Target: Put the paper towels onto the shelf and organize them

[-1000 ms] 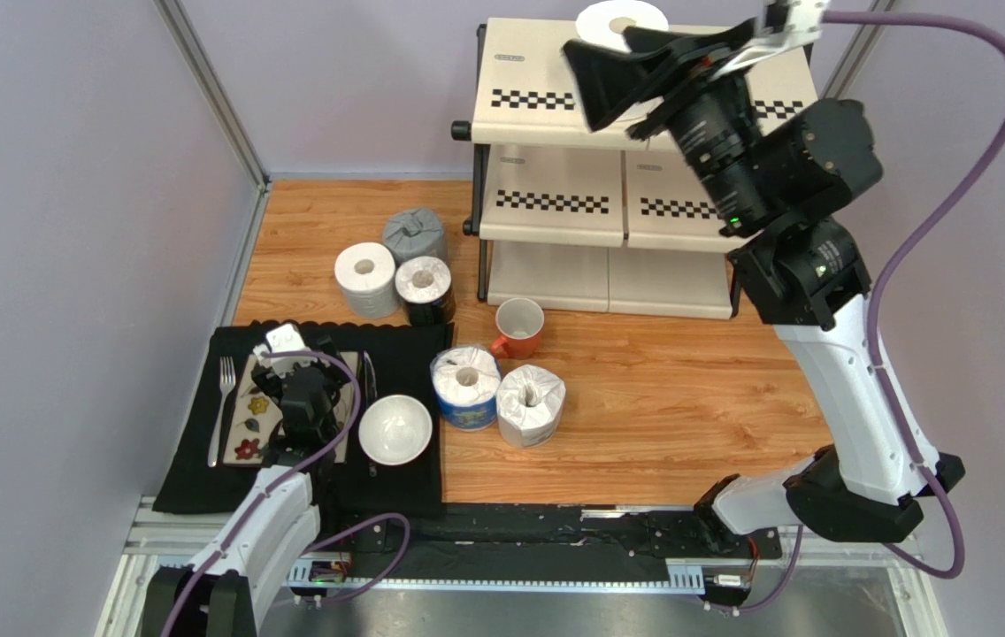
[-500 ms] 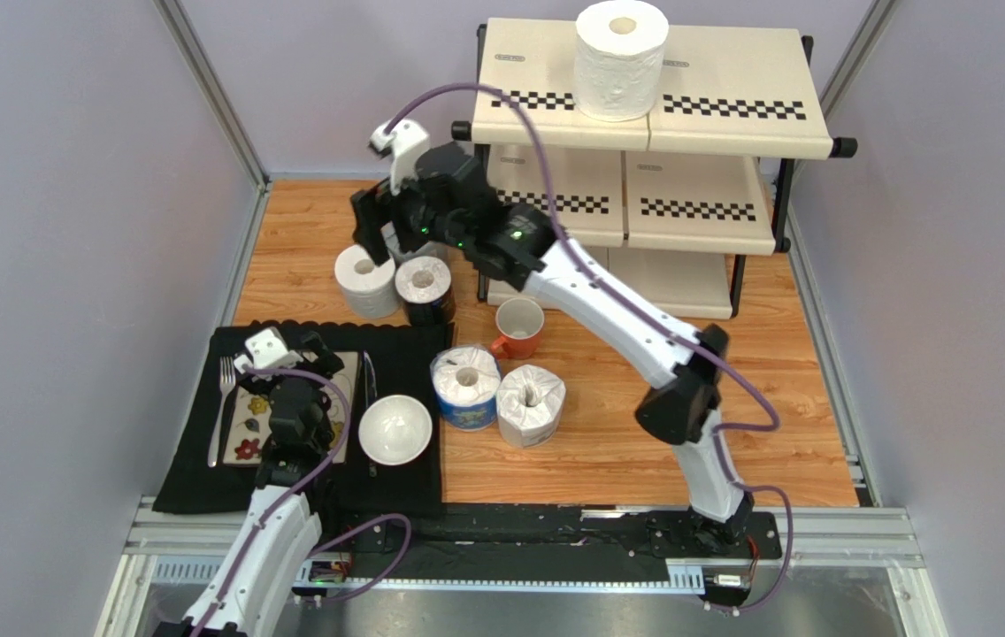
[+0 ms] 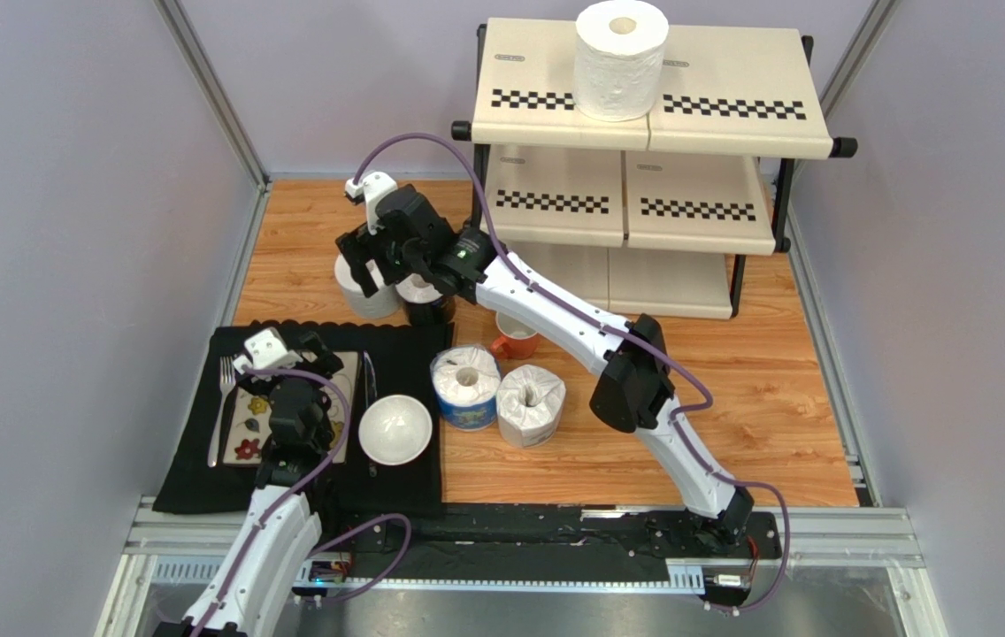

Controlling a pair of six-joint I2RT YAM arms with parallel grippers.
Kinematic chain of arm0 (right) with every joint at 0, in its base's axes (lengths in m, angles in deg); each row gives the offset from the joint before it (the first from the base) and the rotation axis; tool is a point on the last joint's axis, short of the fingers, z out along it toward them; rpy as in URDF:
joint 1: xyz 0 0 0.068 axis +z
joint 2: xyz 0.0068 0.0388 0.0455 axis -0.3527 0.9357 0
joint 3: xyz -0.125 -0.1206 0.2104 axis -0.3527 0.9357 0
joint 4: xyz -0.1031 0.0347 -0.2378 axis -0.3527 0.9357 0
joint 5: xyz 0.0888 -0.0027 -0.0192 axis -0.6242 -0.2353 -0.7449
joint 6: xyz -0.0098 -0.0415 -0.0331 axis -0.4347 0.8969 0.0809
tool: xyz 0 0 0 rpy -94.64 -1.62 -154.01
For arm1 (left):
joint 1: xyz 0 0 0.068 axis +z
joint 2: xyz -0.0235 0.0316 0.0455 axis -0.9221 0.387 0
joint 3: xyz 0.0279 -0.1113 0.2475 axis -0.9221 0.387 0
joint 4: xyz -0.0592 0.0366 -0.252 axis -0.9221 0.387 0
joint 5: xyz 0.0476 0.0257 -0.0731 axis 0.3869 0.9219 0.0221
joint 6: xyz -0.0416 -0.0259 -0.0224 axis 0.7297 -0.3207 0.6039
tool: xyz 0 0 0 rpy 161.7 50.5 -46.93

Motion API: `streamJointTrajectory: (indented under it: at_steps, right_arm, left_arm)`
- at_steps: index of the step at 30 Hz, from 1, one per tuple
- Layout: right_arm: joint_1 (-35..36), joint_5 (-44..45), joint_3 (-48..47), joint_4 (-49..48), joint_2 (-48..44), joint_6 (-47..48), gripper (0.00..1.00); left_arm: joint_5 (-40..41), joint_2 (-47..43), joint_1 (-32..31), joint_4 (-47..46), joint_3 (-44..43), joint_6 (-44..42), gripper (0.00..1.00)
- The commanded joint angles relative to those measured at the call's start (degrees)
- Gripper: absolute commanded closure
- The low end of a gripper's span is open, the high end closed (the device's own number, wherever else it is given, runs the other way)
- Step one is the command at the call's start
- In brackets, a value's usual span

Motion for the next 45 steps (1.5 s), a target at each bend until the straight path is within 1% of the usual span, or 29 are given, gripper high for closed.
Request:
streamJointTrajectory:
  at_steps: [1, 5, 10, 15, 23, 34, 45]
  right_arm:
    - [-0.3, 4.7, -3.2, -9.1, 1.4, 0.8, 0.15]
    - [-0.4, 7.6, -5.3, -12.2, 5.0, -0.3, 0.19]
    - [-1.0, 9.9, -5.6, -16.5, 7.6, -1.9, 0.24]
    - [-1.5, 11.1, -6.1, -19.0, 9.9, -3.2, 0.25]
    - [-1.6, 12.8, -5.4, -19.7, 11.8, -5.6, 0.27]
    - [-1.5, 13.5, -1.1, -19.7, 10.6, -10.1, 0.32]
    - [-1.5, 13.7, -2.0, -18.7, 12.2, -12.3, 0.3]
  left_arm:
    - [-0.6, 0.1, 0.3, -1.3, 15.1, 0.4, 0.1]
    - [-0.6, 0.1, 0.3, -1.3, 15.0, 0.3, 0.1]
    - [-0.9, 0.1, 0.3, -1.4, 15.1, 0.5, 0.1]
    - [-1.3, 0.3, 0.3, -1.5, 15.1, 0.6, 0.11]
    - [-1.7, 0.3, 0.3, -1.4, 15.1, 0.6, 0.11]
    - [-1.9, 0.4, 0.3, -1.4, 15.0, 0.8, 0.11]
    - [-2.1, 0.9, 0.3, -1.6, 15.0, 0.9, 0.11]
